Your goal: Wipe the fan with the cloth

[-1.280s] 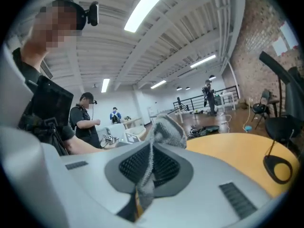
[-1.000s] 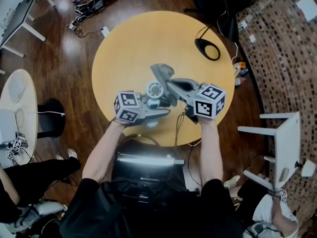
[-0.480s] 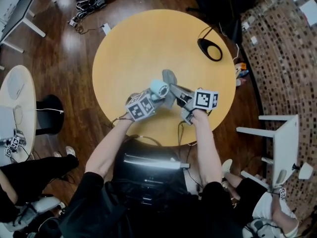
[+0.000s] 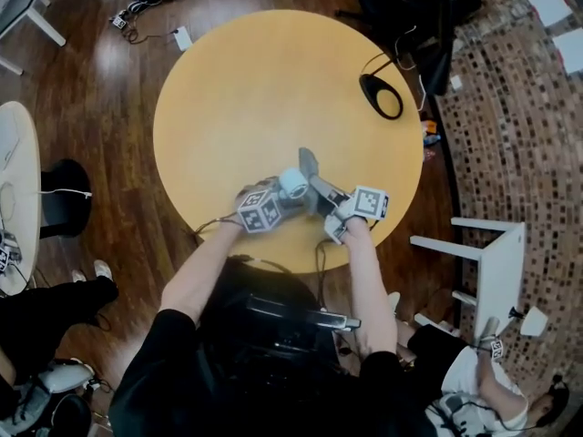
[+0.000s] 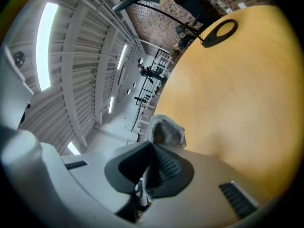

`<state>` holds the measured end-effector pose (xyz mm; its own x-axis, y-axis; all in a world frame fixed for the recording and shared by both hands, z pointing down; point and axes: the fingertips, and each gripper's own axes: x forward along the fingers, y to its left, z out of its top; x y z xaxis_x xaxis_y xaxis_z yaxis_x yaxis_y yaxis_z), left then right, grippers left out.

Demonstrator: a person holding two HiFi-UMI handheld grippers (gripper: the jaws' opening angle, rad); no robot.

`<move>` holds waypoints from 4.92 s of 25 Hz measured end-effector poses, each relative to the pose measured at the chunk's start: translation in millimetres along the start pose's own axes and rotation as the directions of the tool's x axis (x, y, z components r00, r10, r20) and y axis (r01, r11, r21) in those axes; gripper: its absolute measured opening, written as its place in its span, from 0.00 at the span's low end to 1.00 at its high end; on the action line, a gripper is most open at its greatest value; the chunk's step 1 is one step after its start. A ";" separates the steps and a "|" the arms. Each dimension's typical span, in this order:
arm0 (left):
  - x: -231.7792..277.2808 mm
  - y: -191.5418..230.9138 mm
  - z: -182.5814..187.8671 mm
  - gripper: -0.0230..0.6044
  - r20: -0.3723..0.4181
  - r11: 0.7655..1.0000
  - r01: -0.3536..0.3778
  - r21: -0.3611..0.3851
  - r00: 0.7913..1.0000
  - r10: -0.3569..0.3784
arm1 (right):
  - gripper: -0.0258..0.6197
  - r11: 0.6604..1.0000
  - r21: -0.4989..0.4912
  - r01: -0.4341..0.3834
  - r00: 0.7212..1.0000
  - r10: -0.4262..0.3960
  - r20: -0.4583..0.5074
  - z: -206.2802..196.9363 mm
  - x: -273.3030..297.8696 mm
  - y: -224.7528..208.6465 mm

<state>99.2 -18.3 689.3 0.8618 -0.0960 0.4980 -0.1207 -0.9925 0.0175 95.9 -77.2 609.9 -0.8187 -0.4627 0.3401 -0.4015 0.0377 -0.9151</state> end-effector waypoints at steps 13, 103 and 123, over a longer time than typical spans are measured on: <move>-32.5 33.9 -51.5 0.62 -0.088 0.992 0.121 0.048 0.989 -0.116 | 0.08 0.998 -0.044 0.051 0.990 -0.056 -0.130 -14.0 43.4 8.8; -151.7 93.3 24.8 0.58 0.201 0.121 0.161 -0.979 0.721 0.664 | 0.08 0.968 -0.221 -0.116 0.972 0.065 -0.225 -24.2 60.6 33.6; -194.1 125.0 9.0 0.57 0.192 0.065 0.230 -0.971 0.586 0.787 | 0.08 0.990 -0.107 -0.091 0.983 0.072 -0.171 -54.2 61.9 15.2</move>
<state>-78.7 -124.4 587.0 0.5047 -0.8519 0.1398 -0.2881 -0.0136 0.9575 16.8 -57.3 628.7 -0.9036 -0.3002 0.3056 -0.3669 0.1742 -0.9138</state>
